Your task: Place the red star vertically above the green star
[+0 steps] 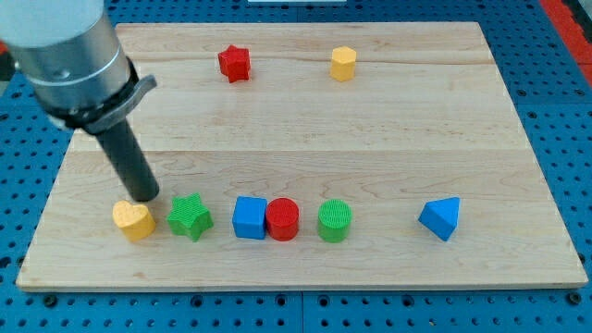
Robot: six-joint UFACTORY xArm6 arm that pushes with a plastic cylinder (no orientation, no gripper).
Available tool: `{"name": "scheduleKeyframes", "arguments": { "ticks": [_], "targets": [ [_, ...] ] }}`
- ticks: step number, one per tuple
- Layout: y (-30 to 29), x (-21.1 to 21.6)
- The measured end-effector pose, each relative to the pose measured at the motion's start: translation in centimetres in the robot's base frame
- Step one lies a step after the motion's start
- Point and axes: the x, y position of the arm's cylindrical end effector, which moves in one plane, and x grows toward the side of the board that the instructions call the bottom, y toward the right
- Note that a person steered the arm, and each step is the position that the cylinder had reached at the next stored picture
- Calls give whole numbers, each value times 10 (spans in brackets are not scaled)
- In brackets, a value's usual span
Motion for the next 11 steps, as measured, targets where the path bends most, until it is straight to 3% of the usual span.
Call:
{"name": "scheduleKeyframes", "arguments": {
  "ticks": [1,2,3,4,6,8,9,11],
  "targets": [
    [52,-49],
    [131,-63],
    [173,-126],
    [172,-189],
    [119,-272],
    [88,-211],
    [109,-199],
    [51,-195]
  ]
}}
